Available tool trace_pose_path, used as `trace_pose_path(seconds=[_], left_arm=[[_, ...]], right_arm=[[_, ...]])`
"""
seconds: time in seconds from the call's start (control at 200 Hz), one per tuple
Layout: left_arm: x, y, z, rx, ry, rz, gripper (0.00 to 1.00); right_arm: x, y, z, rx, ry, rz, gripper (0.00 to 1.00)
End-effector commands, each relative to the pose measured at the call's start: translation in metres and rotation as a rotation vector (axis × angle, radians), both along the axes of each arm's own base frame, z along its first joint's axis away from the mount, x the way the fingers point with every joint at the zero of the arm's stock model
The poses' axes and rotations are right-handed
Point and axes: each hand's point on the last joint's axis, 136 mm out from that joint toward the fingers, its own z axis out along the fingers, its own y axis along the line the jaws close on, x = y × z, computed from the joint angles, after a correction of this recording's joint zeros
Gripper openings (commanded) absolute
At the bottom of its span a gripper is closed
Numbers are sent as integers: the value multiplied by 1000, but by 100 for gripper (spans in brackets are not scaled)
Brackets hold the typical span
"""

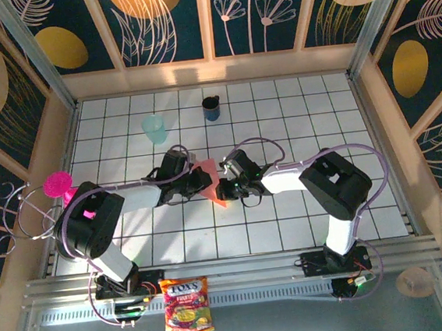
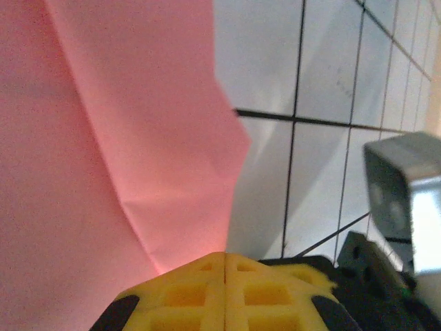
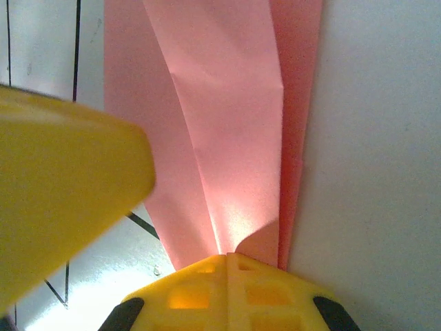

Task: Fold a paper plane with a square sheet of paper (pick it up from the middle)
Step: Fourth fold the wing at the center of the table.

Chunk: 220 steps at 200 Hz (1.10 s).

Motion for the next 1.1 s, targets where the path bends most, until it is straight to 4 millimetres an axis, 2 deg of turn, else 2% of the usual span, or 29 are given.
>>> trace_pose_path(seconds=[0.0,0.11,0.12,0.135,0.28,0.516,0.606,0.751,1.096], left_arm=[[-6,-11,-2,-31,12,-40,8],[-6,-13,-4,-21,13,-52,8],[-7,-13,-12,-8,33,-53,8],[-8,-13,-15,-5,40,-56,8],[-6,-12,-26,32,60,-61,8],[-8,5,-50,151,110,-29,8],[-5,12,-53,197,106,-18,8],[13,22,-49,216,77,-3,8],[77,56,-40,236,2,35,8]], right_arm=[[-17,-27,-40,-143,102,-16,0],[-17,-27,-41,-145,105,-16,0],[-17,-27,-41,-145,104,-16,0],[-18,-27,-41,-145,106,-16,0],[-20,-30,-45,-154,117,-19,0],[-29,-40,-55,-210,136,10,0],[-34,-49,-61,-250,148,26,0],[-41,-59,-67,-288,163,36,0],[-43,-60,-73,-288,174,31,0]])
